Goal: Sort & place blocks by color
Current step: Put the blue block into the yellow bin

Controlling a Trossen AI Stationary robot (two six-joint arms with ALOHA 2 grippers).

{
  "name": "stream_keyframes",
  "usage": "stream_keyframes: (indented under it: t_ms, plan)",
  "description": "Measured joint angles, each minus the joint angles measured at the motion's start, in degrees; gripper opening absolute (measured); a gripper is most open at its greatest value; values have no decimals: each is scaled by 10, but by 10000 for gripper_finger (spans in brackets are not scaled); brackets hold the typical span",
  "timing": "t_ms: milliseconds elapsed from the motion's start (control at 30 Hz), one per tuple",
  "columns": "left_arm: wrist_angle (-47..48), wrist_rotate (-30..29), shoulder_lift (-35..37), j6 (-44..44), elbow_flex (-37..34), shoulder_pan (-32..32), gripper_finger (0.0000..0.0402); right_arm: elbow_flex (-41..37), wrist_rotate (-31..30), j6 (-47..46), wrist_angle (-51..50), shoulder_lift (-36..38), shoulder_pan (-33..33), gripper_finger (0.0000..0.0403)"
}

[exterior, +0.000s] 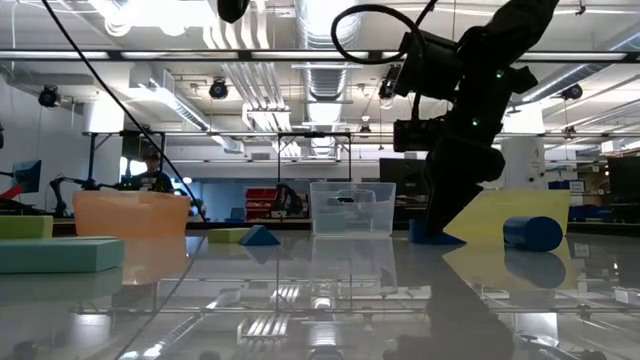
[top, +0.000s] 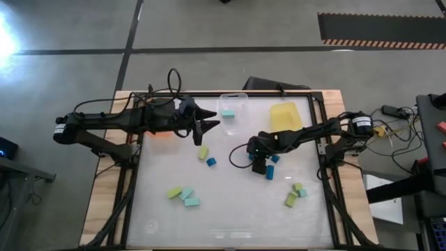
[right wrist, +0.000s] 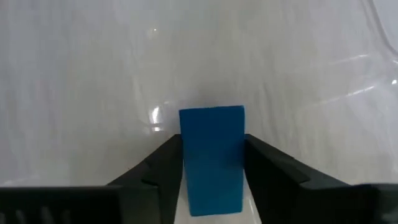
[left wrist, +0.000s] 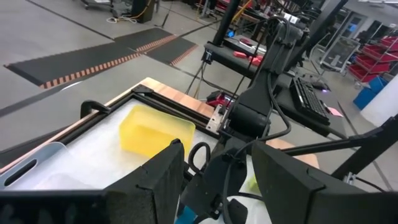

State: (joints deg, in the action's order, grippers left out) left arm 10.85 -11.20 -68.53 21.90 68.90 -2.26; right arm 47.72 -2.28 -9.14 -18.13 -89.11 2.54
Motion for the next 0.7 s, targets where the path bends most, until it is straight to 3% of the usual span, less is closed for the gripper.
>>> stream_keyframes:
  t_ms: [100, 300, 700]
  plan:
    - [0, 0, 0, -1, 0, 0, 173, 0, 16, -1, 5, -3, 3, 119]
    - [0, -2, 0, -1, 0, 0, 173, 1, 29, -17, -4, 5, 4, 119]
    - [0, -30, 0, 1, -4, 0, 173, 121, 31, -145, -174, 65, 9, 122]
